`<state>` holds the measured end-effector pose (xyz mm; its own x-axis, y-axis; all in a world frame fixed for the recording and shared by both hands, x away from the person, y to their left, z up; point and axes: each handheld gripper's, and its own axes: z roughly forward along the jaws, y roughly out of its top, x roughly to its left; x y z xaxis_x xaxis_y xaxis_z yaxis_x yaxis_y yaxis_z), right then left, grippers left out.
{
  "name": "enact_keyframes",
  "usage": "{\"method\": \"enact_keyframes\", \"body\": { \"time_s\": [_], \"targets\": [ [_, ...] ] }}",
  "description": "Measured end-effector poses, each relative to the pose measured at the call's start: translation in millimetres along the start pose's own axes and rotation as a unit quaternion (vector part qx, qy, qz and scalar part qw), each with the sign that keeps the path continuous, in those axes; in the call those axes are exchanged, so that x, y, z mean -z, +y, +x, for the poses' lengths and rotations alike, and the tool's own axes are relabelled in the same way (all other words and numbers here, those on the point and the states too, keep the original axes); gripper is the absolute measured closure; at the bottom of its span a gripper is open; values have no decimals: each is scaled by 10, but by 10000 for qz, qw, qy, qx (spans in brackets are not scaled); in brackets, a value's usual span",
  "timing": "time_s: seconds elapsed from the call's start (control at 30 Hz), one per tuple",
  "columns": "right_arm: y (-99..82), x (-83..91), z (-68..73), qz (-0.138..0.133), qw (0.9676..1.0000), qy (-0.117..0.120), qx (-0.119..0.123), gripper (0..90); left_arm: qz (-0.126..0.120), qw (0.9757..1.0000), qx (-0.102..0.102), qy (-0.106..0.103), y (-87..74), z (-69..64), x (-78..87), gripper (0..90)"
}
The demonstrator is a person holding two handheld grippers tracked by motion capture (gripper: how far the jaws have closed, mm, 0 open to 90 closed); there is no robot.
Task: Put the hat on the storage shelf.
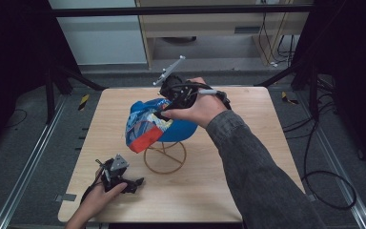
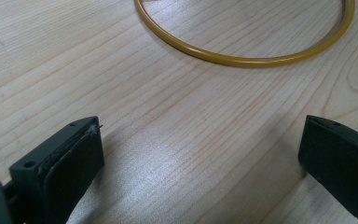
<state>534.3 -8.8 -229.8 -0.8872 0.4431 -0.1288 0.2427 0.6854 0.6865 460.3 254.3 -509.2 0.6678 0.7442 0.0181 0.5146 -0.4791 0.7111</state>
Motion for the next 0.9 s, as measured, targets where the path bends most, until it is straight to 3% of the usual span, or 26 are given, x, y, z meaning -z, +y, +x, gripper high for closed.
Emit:
{"method": "enact_keyframes", "body": {
  "time_s": [0.6, 0.9],
  "targets": [
    [-34, 46, 36, -159, 9996, -142, -169, 139, 1, 10000, 0, 0, -1, -1, 1, 0],
    [-139, 120, 32, -378, 9986, -267, -238, 62, -1, 10000, 1, -6, -1, -1, 1, 0]
  ]
}}
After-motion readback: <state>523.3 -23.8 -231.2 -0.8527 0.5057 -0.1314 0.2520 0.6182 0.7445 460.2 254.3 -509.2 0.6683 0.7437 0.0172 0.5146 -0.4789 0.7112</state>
